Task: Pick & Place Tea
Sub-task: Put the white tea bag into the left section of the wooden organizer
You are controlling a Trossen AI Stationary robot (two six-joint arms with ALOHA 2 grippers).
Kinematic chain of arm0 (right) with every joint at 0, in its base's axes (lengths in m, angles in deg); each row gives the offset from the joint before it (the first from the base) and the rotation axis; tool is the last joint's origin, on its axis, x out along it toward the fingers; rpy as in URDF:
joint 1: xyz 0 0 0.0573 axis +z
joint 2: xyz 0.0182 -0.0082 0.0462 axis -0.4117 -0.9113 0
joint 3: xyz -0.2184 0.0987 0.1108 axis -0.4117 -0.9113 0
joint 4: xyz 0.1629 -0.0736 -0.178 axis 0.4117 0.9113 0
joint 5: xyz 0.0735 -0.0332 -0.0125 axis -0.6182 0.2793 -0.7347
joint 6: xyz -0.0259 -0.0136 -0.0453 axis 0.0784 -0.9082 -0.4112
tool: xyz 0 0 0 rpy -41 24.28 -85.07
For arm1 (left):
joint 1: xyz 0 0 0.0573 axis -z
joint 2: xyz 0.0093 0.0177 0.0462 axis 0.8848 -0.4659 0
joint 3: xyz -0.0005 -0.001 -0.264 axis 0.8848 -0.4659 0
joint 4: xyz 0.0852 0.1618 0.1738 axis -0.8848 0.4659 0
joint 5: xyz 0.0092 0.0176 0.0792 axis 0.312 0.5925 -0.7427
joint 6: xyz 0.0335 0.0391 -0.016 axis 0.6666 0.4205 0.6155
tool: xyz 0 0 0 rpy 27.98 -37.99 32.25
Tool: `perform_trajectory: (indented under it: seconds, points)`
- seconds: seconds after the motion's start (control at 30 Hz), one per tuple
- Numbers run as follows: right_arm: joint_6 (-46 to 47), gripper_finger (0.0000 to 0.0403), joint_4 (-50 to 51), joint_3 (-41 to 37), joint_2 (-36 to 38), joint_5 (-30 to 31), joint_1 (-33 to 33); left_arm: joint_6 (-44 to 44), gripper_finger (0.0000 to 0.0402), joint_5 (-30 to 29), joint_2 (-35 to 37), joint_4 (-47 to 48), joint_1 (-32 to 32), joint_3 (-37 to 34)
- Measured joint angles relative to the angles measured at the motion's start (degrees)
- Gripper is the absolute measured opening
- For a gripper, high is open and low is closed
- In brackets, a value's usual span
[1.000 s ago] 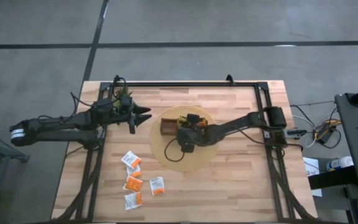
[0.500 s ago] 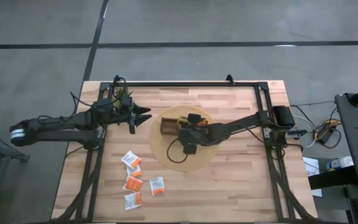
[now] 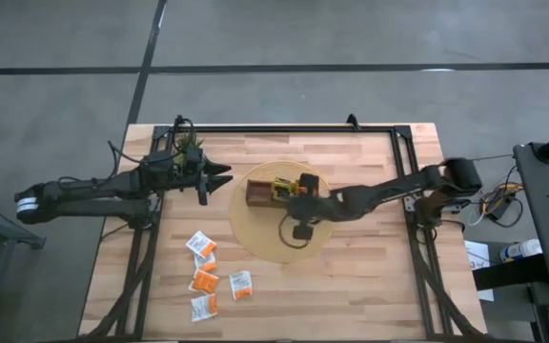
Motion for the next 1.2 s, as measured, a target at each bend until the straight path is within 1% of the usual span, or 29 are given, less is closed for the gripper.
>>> perform_trajectory:
  seconds: [0.1, 0.2, 0.27, 0.3, 0.5, 0.57, 0.67, 0.73, 0.93, 1.1, 1.2]
  points:
    - [-2.3, 0.0008, -10.4, -6.9, 5.0, -3.5, -0.1, 0.0, 0.0183, 0.0, 0.0, 0.0, 0.0, 0.0]
    - [-6.1, 0.0008, -20.9, -14.5, 10.9, -9.0, -0.4, 0.0, 0.0183, 0.0, 0.0, 0.0, 0.0, 0.0]
    - [-7.8, 0.0008, -25.6, -19.0, 14.9, -11.6, -0.6, 0.0, 0.0183, 0.0, 0.0, 0.0, 0.0, 0.0]
    - [-8.8, 0.0008, -26.7, -20.9, 17.0, -11.6, -0.6, 0.0, 0.0183, 0.0, 0.0, 0.0, 0.0, 0.0]
    - [-16.3, 0.0009, -26.7, -29.1, 29.8, -11.3, -1.0, 0.0, 0.0183, 0.0, 0.0, -0.1, 0.0, 0.0]
    - [-15.0, 0.0009, -26.8, -31.3, 33.4, -11.4, -0.9, 0.0, 0.0183, 0.0, 0.0, -0.1, 0.0, 0.0]
    - [-9.0, 0.0009, -27.3, -33.8, 37.5, -11.6, -0.9, 0.0, 0.0183, 0.0, 0.0, -0.1, 0.0, 0.0]
    - [-8.1, 0.0009, -27.1, -35.2, 39.9, -11.6, -0.9, 0.0, 0.0183, 0.0, 0.0, -0.1, 0.0, 0.0]
    - [-9.6, 0.0009, -25.1, -38.7, 44.7, -11.5, -0.9, 0.2, 0.0183, 0.0, 0.0, -0.1, 0.0, 0.0]
    - [-11.1, 0.0009, -24.4, -41.6, 46.0, -11.5, -0.9, 0.2, 0.0183, 0.0, 0.0, -0.1, 0.0, 0.0]
    - [-11.1, 0.0009, -26.8, -43.7, 46.3, -11.6, -0.9, 0.2, 0.0183, 0.0, 0.0, 0.0, 0.0, 0.0]
